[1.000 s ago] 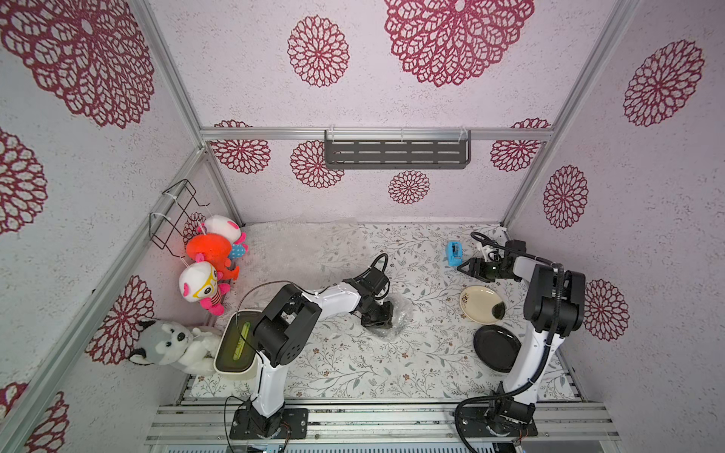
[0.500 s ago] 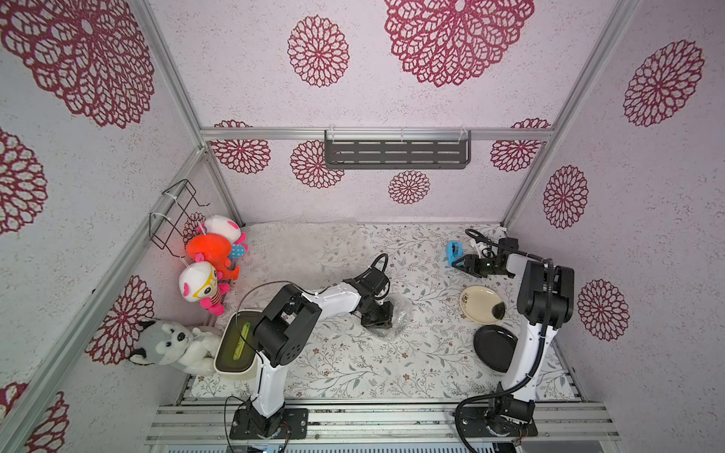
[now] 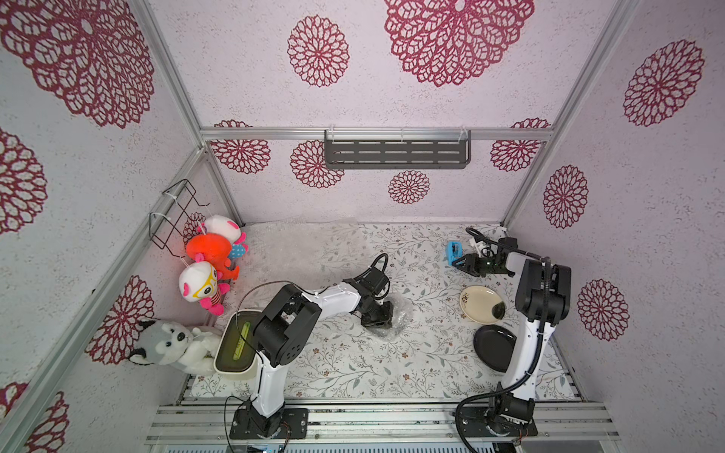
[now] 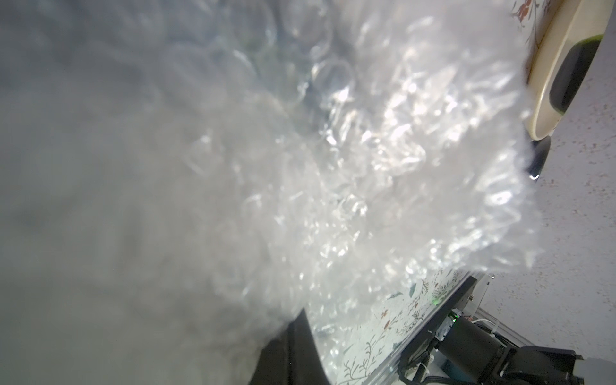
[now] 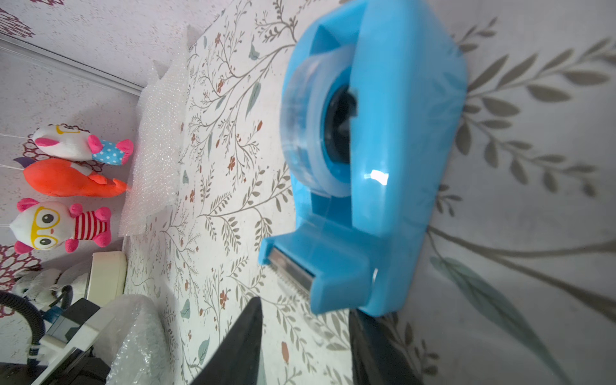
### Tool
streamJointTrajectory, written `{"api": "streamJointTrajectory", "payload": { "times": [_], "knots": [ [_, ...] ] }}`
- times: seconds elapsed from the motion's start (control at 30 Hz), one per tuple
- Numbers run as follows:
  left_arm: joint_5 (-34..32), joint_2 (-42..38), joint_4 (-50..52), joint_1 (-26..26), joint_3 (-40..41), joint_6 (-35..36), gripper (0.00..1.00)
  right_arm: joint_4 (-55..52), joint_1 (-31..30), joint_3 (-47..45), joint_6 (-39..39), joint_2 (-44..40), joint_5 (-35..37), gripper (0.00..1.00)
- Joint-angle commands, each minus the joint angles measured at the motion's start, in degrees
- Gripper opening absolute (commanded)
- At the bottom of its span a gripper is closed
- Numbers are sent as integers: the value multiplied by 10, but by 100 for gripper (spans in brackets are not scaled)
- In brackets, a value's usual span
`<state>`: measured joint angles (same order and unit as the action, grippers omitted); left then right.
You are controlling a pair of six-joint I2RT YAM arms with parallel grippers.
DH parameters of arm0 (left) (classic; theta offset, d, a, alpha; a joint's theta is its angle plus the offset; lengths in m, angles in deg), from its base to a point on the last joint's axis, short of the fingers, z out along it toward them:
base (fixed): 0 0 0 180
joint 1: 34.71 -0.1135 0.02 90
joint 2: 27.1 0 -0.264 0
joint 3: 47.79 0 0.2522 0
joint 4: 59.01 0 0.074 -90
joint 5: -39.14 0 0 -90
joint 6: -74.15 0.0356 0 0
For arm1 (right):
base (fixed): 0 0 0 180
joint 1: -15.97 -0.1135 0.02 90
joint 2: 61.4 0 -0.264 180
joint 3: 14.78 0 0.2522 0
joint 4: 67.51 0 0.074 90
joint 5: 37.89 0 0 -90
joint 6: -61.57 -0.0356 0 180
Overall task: Wrap dinner plates in bubble wrap
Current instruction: Pull the tape from the tape cutter.
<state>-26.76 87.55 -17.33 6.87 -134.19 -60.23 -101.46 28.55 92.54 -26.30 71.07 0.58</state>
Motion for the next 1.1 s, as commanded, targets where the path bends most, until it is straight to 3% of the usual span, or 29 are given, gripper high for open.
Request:
{"api": "streamJointTrajectory", "payload": {
  "times": [0.0, 0.17, 0.53, 0.93, 1.07],
  "knots": [
    [-60, 26, 68, 0, 22, 4, 0, -11, 0, 21, -5, 13, -11, 43],
    [-59, 26, 68, 0, 22, 4, 0, 10, 0, 17, -11, 9, -22, 34],
    [-57, 27, 66, 0, 22, 6, 0, 100, 10, -67, -50, -63, -39, 1],
    [-53, 30, 64, 0, 21, 7, 0, 139, 10, -68, -127, -111, -29, 0],
    [-52, 31, 64, -1, 21, 7, 0, 134, 12, -47, -166, -110, 5, 0]
  ]
}}
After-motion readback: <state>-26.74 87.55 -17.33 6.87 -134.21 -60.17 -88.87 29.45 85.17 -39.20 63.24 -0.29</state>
